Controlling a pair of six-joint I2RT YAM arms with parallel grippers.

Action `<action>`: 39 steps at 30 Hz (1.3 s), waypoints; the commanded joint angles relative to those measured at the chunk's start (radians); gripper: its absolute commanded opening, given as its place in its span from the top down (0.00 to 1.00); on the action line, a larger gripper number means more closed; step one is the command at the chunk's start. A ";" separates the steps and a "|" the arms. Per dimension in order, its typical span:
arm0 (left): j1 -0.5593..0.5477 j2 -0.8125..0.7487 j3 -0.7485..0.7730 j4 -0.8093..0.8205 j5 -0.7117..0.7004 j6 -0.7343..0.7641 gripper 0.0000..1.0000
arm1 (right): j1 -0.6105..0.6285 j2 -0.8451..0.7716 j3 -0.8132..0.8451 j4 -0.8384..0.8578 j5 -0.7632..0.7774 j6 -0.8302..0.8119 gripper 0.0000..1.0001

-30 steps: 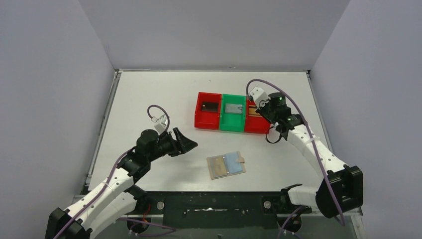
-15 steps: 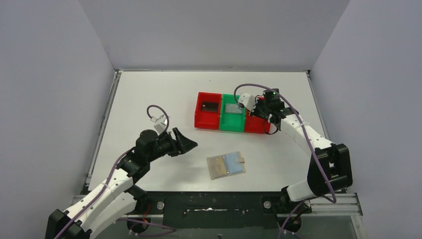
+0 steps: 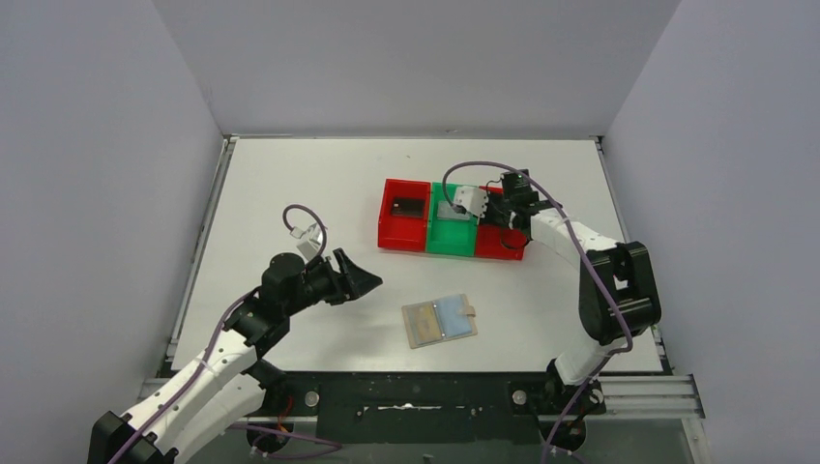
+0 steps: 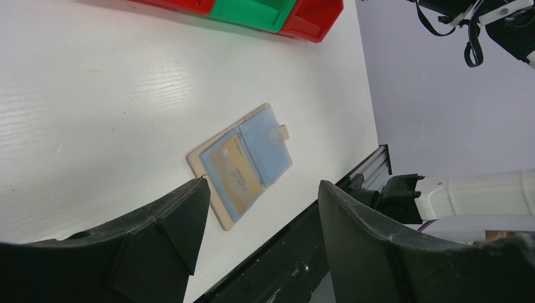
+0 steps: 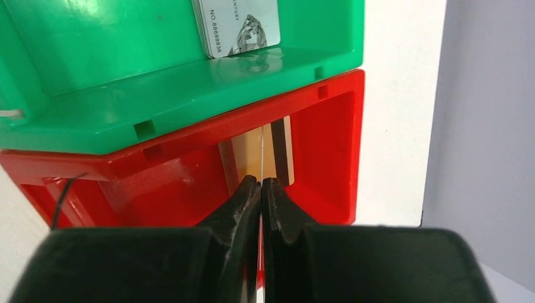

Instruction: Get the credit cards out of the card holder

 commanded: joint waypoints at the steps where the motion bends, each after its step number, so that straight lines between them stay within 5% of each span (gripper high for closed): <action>1: 0.007 -0.016 0.038 -0.005 -0.012 0.024 0.37 | -0.019 0.028 0.037 0.106 -0.009 -0.059 1.00; 10: 0.006 -0.025 0.041 -0.020 -0.019 0.035 0.37 | -0.042 0.110 0.071 0.145 -0.044 -0.101 0.99; 29: 0.007 -0.005 0.052 -0.034 -0.019 0.047 0.37 | -0.053 0.151 0.098 0.023 -0.057 -0.106 0.73; 39: 0.007 0.009 0.055 -0.031 -0.010 0.043 0.37 | -0.056 0.155 0.093 0.045 -0.008 -0.070 0.70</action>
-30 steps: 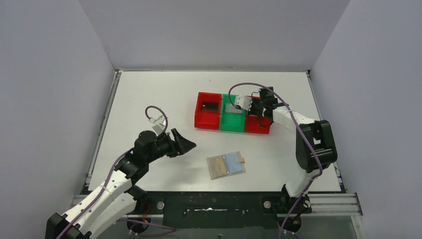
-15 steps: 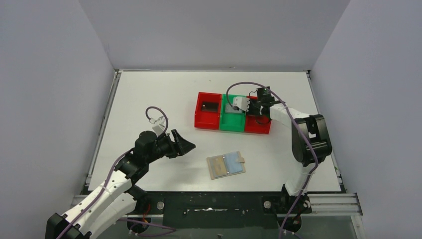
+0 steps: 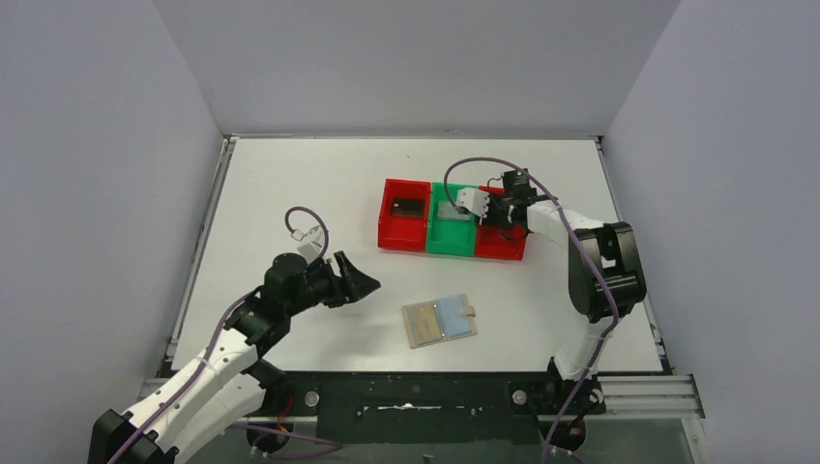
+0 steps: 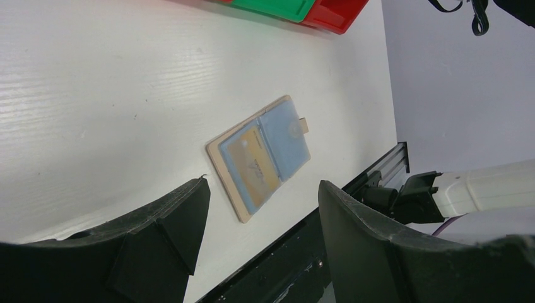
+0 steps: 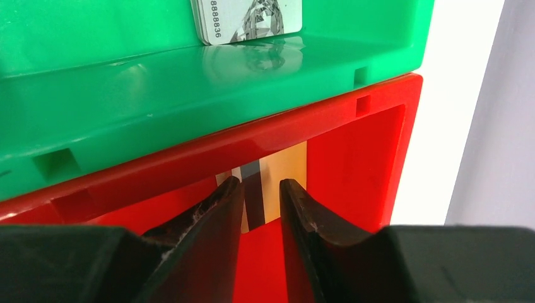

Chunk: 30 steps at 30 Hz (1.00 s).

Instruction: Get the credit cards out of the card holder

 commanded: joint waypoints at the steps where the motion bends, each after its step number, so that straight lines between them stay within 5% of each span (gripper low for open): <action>1: 0.004 0.002 0.055 0.028 0.012 0.013 0.37 | -0.004 -0.025 0.023 0.033 0.024 0.019 0.70; 9: 0.005 -0.002 0.049 0.040 0.011 -0.002 0.37 | 0.020 -0.160 0.004 0.106 0.006 0.158 0.67; 12: 0.005 -0.003 0.048 0.047 0.003 -0.010 0.37 | 0.038 -0.288 -0.062 0.211 0.012 0.337 0.53; 16: 0.006 -0.009 0.041 0.054 -0.018 -0.025 0.37 | 0.110 -0.471 -0.175 0.356 0.137 0.711 0.33; 19: 0.005 -0.016 0.025 0.062 -0.040 -0.047 0.37 | 0.170 -0.566 -0.230 0.341 0.214 1.042 0.28; 24: 0.007 -0.019 0.009 0.062 -0.052 -0.082 0.34 | 0.180 -0.628 -0.239 0.081 0.178 1.622 0.27; 30: 0.008 0.020 0.013 0.053 -0.039 -0.096 0.34 | 0.253 -0.647 -0.399 0.047 0.012 1.909 0.31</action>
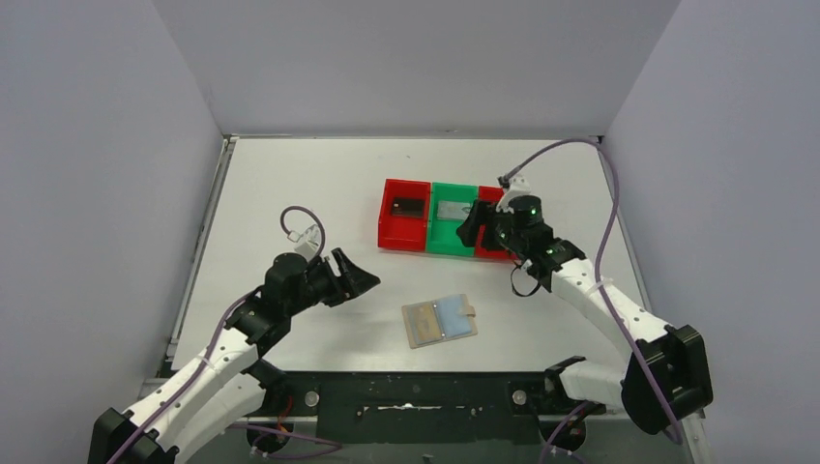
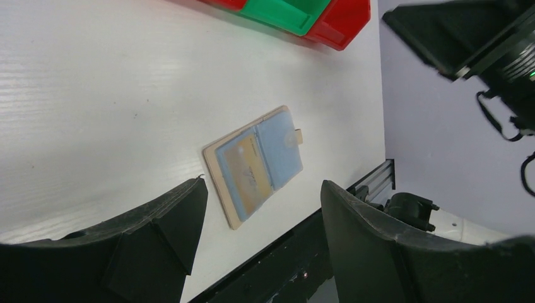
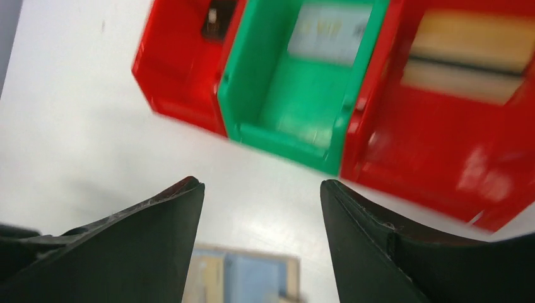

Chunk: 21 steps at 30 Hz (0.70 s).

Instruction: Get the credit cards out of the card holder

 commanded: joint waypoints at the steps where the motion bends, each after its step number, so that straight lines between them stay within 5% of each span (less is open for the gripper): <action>1: 0.007 0.024 0.014 0.047 0.004 -0.020 0.34 | 0.099 -0.027 -0.132 -0.045 -0.075 0.375 0.32; 9: 0.007 0.089 0.019 0.050 0.033 -0.018 0.34 | 0.330 -0.005 -0.249 -0.002 0.035 0.525 0.34; 21: 0.004 0.187 0.032 0.070 0.123 0.005 0.40 | 0.438 0.093 -0.285 0.074 -0.019 0.579 0.44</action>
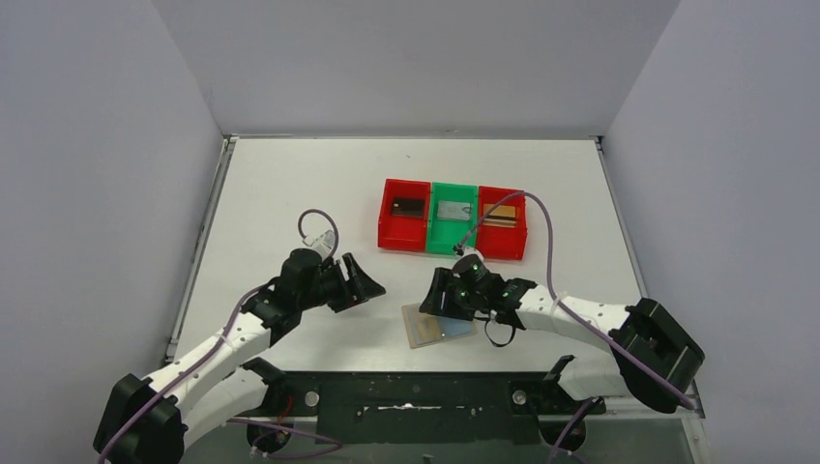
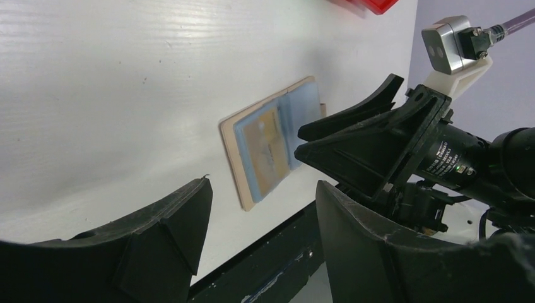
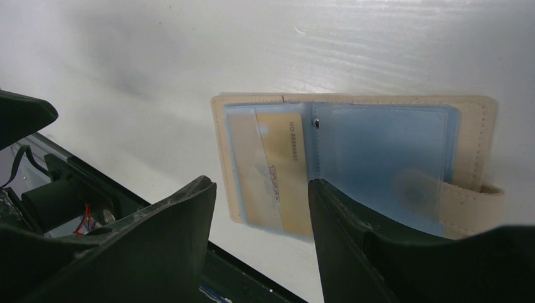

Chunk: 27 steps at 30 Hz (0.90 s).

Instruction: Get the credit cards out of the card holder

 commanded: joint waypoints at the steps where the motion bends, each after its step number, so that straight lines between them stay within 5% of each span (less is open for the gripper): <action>1: 0.001 0.037 0.038 0.055 0.060 0.032 0.40 | 0.026 0.013 -0.030 0.095 -0.014 0.055 0.45; 16: -0.061 0.132 0.073 0.051 0.042 0.060 0.45 | 0.094 0.081 -0.029 0.201 -0.044 0.101 0.62; 22: -0.143 0.180 0.096 0.059 0.008 0.056 0.46 | 0.094 0.042 -0.039 0.242 -0.015 0.122 0.63; 27: -0.222 0.262 0.138 0.037 -0.061 0.049 0.49 | 0.093 -0.041 -0.062 0.118 0.127 0.179 0.60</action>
